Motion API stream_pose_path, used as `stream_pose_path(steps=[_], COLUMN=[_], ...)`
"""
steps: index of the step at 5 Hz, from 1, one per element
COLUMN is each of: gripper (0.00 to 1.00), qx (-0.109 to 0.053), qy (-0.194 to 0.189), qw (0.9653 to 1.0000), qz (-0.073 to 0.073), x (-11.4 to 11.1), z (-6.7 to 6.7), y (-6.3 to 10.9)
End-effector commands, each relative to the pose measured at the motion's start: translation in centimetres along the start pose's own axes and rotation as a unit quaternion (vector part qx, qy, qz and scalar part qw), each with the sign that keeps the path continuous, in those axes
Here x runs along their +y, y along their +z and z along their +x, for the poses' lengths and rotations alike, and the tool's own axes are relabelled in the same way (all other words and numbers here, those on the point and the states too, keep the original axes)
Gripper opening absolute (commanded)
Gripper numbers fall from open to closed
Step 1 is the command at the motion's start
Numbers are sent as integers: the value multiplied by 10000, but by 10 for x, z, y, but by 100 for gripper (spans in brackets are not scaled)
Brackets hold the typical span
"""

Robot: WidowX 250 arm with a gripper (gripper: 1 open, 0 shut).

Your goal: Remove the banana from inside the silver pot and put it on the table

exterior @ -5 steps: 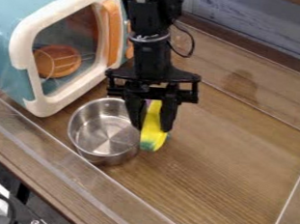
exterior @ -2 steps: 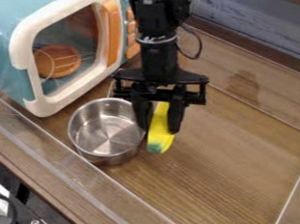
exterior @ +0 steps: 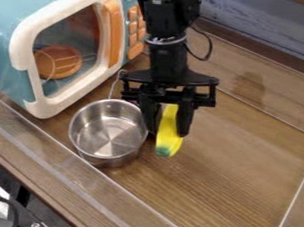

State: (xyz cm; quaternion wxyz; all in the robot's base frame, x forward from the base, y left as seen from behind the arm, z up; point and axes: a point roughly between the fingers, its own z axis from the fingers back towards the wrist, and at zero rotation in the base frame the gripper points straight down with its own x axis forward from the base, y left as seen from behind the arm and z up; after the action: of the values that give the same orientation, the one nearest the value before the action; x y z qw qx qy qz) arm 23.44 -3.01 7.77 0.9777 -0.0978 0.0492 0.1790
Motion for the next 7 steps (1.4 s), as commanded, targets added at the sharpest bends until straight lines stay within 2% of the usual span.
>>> stream_pose_path(steps=[1,7], gripper=[0,0], qx=[-283,-209], qy=[-104,-136], qw=[9995,9995], qz=[-123,-174], x=[-10,-25], z=[5,1], y=[13,4])
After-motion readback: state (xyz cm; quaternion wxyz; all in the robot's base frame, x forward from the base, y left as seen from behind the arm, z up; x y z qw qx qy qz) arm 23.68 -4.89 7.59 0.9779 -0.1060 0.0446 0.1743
